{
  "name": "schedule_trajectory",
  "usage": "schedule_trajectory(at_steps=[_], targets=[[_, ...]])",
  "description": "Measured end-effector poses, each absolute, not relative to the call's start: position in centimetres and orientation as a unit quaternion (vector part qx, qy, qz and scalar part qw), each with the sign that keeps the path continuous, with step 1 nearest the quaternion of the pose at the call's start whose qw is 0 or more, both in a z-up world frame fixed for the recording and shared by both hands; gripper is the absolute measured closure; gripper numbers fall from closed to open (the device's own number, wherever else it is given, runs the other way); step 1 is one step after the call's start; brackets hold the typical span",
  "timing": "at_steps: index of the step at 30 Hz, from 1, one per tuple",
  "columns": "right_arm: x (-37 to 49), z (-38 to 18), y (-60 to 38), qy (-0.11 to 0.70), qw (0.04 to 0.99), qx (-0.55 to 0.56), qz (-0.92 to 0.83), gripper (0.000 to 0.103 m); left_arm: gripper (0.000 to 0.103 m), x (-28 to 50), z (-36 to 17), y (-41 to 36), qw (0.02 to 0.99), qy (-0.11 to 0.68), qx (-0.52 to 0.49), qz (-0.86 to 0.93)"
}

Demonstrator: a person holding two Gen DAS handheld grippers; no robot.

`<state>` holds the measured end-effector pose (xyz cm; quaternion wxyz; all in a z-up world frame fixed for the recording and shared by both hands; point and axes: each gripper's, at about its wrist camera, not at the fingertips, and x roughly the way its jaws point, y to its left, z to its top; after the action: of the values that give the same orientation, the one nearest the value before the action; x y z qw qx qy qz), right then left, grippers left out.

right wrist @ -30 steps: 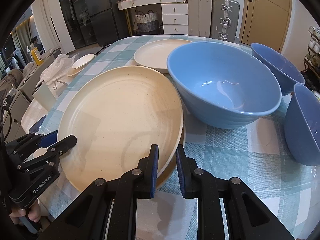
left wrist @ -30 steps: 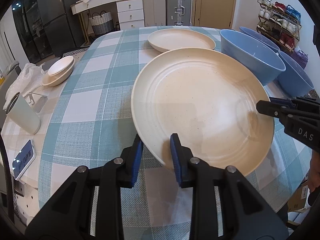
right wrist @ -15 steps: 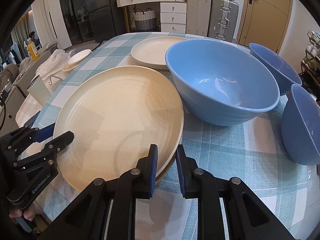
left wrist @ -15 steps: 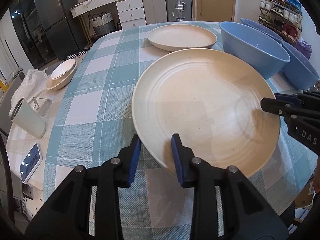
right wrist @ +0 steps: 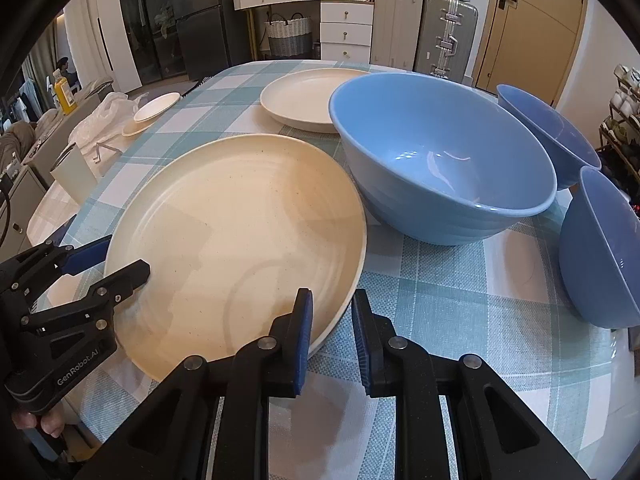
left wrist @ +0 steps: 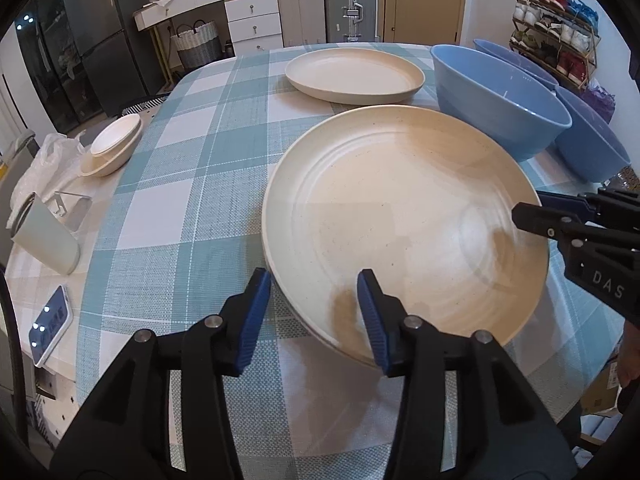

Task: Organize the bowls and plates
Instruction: 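Lower the cream plate onto the tablecloth and open both grippers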

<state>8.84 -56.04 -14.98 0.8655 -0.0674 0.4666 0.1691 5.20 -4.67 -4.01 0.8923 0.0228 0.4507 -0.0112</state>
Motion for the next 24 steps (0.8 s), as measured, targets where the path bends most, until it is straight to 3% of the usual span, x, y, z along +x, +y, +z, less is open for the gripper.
schedule_trajectory(at_steps=[2, 8, 10, 15, 18, 20, 24], targets=[[8.8, -14.8, -56.3, 0.464, 0.867, -0.063, 0.171, 0.079, 0.045, 5.3, -4.0, -4.4, 0.889, 0.457, 0.006, -0.025], [8.6, -14.2, -56.3, 0.457, 0.869, -0.060, 0.178, 0.072, 0.030, 5.0, -3.6, -4.2, 0.892, 0.451, -0.013, -0.034], [8.4, -13.8, -56.3, 0.454, 0.870, -0.056, 0.183, 0.066, 0.029, 4.8, -3.3, -4.0, 0.893, 0.448, -0.020, -0.037], [7.6, -12.2, -56.6, 0.436, 0.877, -0.035, 0.199, 0.025, 0.024, 4.4, -2.1, -3.2, 0.898, 0.436, -0.036, -0.033], [7.2, -11.1, -56.8, 0.427, 0.881, -0.032, 0.202, 0.020, 0.021, 4.1, -1.2, -2.8, 0.903, 0.426, -0.045, -0.036], [7.0, -10.4, -56.9, 0.422, 0.882, -0.030, 0.206, 0.017, 0.001, 3.9, -0.7, -2.6, 0.906, 0.420, -0.045, -0.038], [7.0, -8.8, -57.4, 0.412, 0.886, -0.017, 0.214, 0.009, 0.002, 3.1, 0.7, -2.4, 0.912, 0.406, -0.049, -0.035]])
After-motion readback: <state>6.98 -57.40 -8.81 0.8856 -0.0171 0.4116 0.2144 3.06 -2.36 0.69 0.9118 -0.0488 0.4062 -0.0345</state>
